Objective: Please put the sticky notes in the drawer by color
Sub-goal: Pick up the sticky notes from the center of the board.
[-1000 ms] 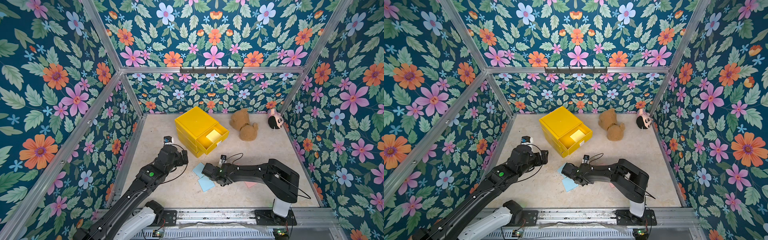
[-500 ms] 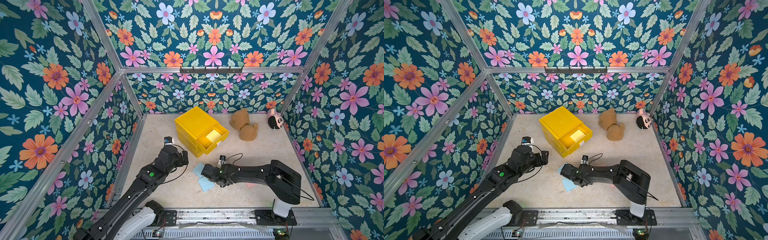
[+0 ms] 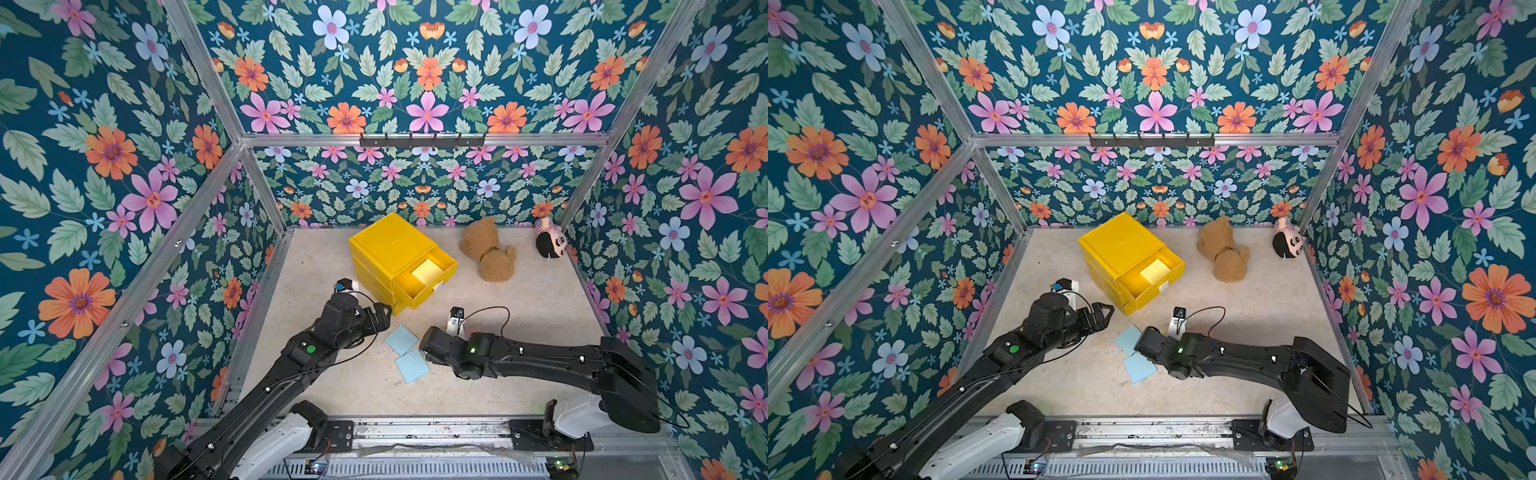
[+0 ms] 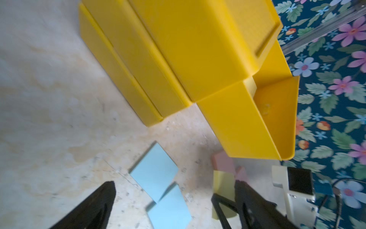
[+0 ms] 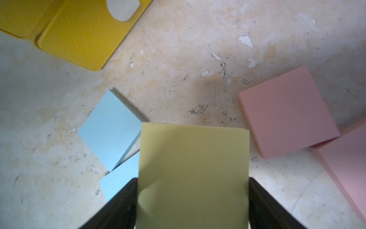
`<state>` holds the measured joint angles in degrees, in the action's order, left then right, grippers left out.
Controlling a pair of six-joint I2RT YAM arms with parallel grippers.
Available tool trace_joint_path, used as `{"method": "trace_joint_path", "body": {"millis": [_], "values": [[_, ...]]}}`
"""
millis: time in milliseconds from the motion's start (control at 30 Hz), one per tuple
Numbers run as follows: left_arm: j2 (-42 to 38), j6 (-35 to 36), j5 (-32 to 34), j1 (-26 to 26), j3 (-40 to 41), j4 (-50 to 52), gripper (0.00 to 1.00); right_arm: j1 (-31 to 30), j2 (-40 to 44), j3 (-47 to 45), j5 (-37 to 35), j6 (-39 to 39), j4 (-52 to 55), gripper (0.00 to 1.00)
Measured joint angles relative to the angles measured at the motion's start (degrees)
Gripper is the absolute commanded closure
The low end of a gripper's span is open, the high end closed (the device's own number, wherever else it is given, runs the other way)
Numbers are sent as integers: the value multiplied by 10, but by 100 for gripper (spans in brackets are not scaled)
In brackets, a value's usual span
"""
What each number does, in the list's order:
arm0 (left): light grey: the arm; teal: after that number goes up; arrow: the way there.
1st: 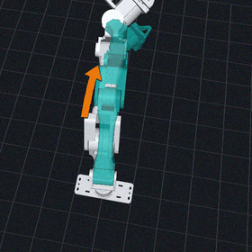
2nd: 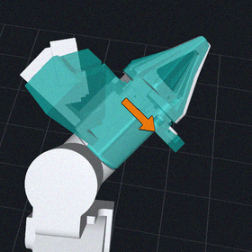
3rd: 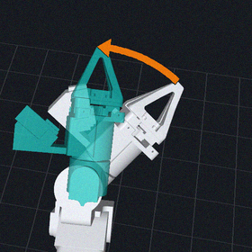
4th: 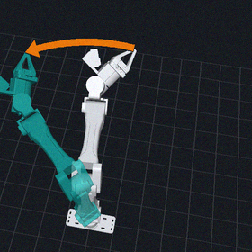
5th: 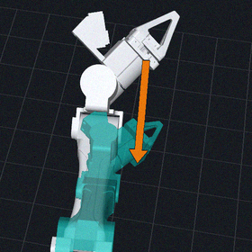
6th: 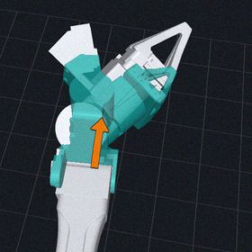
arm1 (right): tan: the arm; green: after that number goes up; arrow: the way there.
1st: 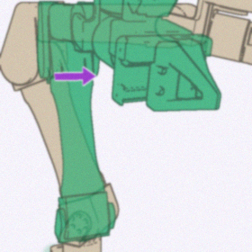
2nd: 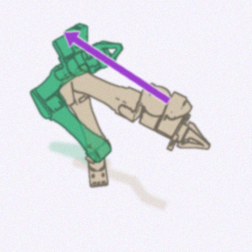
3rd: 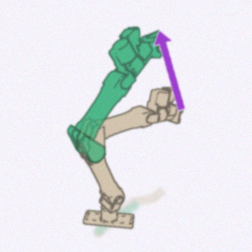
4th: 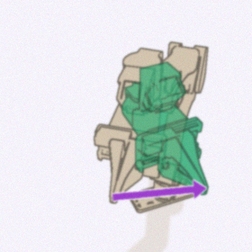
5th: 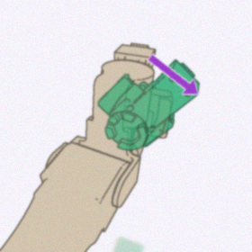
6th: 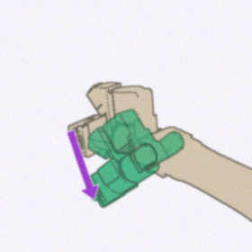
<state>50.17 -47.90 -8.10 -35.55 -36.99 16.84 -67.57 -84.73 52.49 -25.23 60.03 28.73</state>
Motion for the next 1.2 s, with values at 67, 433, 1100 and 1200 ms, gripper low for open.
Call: {"method": "trace_joint_path", "body": {"millis": [67,433,1100,1200], "values": [[-2,-51,-31,-16,31,-36,0,0,16,-8,2,-12,-12,16],[64,-184,-85,-69,97,-242,0,-3,60,-39,29,-57,-85,16],[181,-209,-115,-123,73,-363,32,-13,108,-62,42,-71,-142,16],[192,-210,-119,-127,70,-376,42,-14,108,-63,42,-71,-140,16]]}}
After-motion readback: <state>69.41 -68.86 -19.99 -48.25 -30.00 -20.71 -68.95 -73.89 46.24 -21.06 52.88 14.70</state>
